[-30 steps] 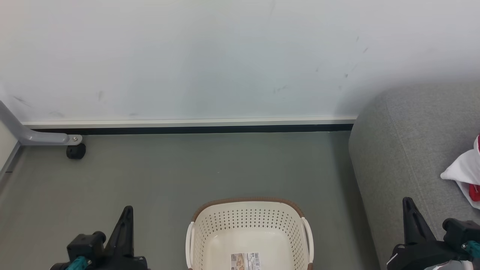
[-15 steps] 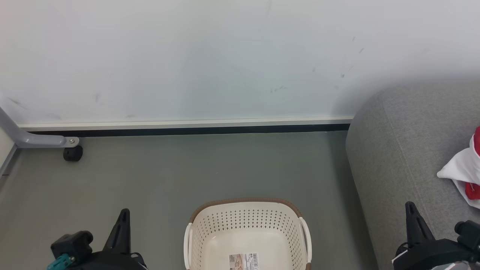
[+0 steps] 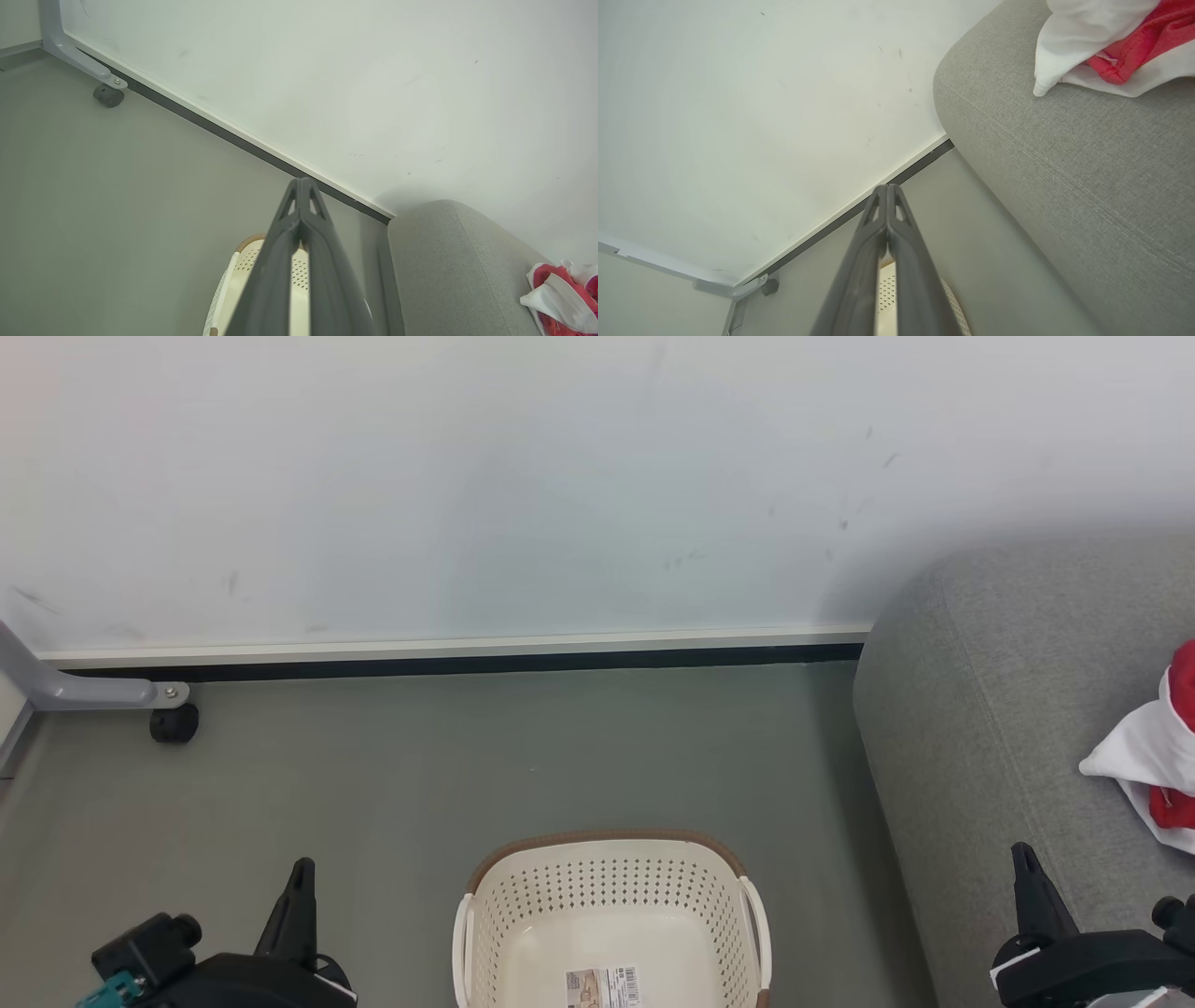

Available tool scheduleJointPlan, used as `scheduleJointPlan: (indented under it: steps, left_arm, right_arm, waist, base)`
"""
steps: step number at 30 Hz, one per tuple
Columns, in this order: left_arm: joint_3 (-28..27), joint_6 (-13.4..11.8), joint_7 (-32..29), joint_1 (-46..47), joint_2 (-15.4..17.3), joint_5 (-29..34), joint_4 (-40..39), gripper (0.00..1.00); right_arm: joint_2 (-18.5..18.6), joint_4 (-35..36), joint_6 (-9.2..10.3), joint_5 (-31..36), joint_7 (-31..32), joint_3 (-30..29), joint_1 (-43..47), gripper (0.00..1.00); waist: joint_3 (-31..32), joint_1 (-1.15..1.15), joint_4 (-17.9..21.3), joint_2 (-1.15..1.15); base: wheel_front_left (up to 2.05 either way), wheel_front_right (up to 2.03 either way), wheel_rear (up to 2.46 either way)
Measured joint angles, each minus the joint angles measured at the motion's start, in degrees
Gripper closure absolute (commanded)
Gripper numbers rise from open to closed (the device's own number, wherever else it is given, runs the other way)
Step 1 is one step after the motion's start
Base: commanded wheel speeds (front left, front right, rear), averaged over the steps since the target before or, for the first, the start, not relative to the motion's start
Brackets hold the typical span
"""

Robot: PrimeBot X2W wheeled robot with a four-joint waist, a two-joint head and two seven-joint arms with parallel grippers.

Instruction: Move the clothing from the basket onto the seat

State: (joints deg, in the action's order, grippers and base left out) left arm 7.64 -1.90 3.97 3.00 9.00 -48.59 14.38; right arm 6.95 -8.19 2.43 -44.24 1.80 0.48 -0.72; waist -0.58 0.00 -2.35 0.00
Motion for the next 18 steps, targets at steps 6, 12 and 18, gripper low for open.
scheduleJointPlan:
  steps: [6, 12, 18]
  left_arm:
    - [-1.56, 0.97, -1.18, 0.05, -0.62, -5.24, 0.24, 1.0]
    - [-3.47, 2.35, -2.9, 0.1, -1.71, -11.48, 0.55, 1.0]
    - [-4.72, 3.0, -3.85, 0.28, -2.26, -15.62, 0.91, 1.0]
  right_arm:
    - [-0.51, -1.14, -1.13, -5.38, 0.66, -1.01, -0.49, 1.0]
    - [-1.23, -2.26, -2.45, -12.26, 1.23, -2.18, -1.14, 1.0]
    - [-1.56, -3.23, -3.24, -17.09, 1.74, -2.99, -1.36, 1.0]
  waist:
    - [0.06, 0.0, 0.27, 0.0]
    - [0.12, 0.0, 0.62, 0.0]
    - [0.17, 0.0, 0.86, 0.0]
  base:
    - [0.0, 0.0, 0.0]
    - [0.0, 0.0, 0.0]
    - [0.0, 0.0, 0.0]
